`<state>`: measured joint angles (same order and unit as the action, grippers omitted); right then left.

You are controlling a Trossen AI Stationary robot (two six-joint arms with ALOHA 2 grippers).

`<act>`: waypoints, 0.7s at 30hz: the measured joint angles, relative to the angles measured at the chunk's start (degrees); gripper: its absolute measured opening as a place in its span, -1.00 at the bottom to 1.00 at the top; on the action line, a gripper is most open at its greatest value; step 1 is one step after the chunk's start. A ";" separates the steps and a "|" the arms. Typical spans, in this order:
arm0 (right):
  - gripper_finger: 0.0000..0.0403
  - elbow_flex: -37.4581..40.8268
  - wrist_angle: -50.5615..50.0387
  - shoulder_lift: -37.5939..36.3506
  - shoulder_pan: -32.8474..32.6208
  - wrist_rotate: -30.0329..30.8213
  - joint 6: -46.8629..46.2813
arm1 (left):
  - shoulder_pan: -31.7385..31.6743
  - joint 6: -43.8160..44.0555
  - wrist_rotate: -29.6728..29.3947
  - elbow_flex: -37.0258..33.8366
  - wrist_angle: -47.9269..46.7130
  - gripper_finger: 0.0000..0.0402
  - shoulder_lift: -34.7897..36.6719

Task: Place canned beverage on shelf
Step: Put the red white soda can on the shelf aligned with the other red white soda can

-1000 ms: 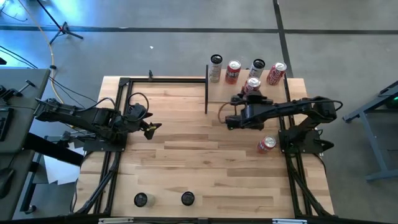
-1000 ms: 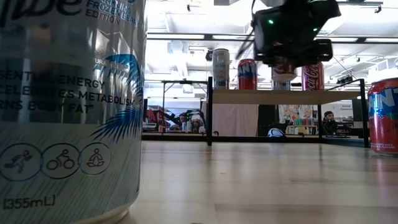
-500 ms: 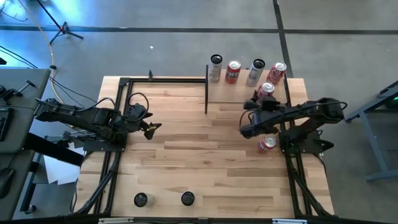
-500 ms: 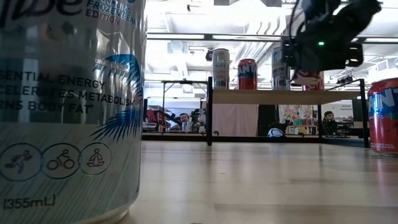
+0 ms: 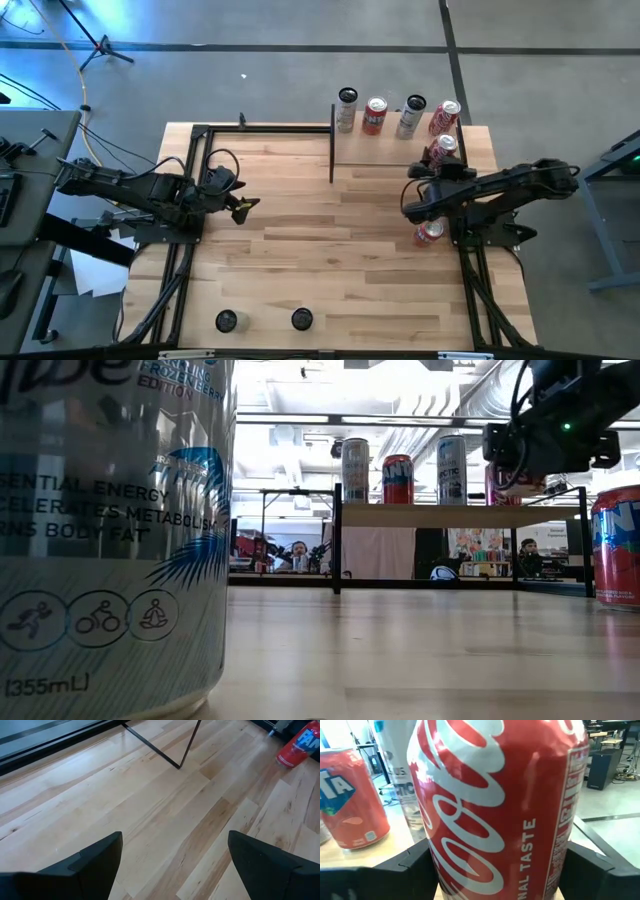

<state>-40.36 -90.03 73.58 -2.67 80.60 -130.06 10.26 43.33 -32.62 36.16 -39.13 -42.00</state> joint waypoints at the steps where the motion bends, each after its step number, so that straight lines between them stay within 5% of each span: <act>1: 0.50 0.51 0.00 -0.52 0.02 -0.03 0.04 | 0.00 0.00 0.01 0.00 0.01 0.68 0.01; 21: 0.50 5.70 0.03 -2.06 5.65 3.65 0.07 | 0.02 0.00 0.09 0.00 0.01 0.68 -0.02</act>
<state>-34.65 -90.00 71.52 2.98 84.24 -129.99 10.28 43.33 -32.53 36.16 -39.11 -42.02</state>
